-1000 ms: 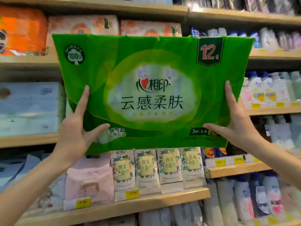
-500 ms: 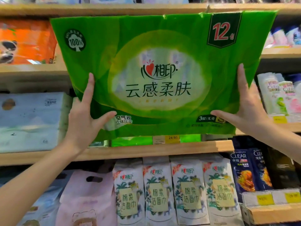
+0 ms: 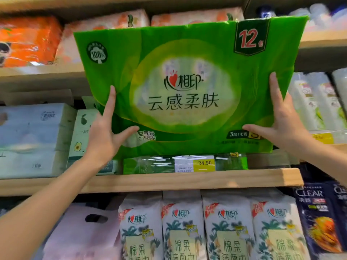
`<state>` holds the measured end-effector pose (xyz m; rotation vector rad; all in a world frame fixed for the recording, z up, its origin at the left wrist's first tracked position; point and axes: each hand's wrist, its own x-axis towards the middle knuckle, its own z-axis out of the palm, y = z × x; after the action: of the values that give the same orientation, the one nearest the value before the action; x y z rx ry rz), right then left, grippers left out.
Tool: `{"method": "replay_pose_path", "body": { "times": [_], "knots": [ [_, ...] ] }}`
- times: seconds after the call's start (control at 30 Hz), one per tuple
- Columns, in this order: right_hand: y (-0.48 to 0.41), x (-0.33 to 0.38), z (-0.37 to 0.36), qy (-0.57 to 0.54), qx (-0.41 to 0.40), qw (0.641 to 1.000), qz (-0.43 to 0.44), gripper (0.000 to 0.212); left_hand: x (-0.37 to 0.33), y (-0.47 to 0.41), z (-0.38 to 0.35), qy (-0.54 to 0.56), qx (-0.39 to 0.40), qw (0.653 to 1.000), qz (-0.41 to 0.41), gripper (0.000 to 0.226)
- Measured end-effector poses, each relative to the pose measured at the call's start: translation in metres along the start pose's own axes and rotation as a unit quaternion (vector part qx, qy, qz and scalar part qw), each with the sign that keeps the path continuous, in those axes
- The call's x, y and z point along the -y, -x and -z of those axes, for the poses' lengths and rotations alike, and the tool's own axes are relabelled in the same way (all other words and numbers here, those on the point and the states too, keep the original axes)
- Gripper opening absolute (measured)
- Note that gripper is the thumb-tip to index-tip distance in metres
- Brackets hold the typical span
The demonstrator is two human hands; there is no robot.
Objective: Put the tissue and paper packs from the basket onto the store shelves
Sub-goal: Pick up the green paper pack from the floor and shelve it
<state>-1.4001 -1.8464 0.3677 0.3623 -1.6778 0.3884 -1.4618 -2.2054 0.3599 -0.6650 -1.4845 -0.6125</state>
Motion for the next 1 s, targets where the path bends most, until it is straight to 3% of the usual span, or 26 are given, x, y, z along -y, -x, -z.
{"method": "replay_pose_path", "body": {
  "times": [0.37, 0.53, 1.0],
  "knots": [
    [0.004, -0.008, -0.018, 0.004, 0.022, 0.999, -0.034, 0.117, 0.013, 0.003, -0.015, -0.006, 0.036, 0.997, 0.065, 0.101],
    [0.018, -0.007, -0.016, 0.024, 0.069, 0.996, -0.053, 0.117, 0.016, 0.019, -0.012, -0.013, 0.058, 0.997, 0.056, 0.102],
    [0.034, 0.009, -0.005, 0.042, 0.097, 0.988, -0.115, 0.104, 0.007, 0.030, -0.003, 0.007, 0.116, 0.988, 0.096, 0.099]
  ]
}}
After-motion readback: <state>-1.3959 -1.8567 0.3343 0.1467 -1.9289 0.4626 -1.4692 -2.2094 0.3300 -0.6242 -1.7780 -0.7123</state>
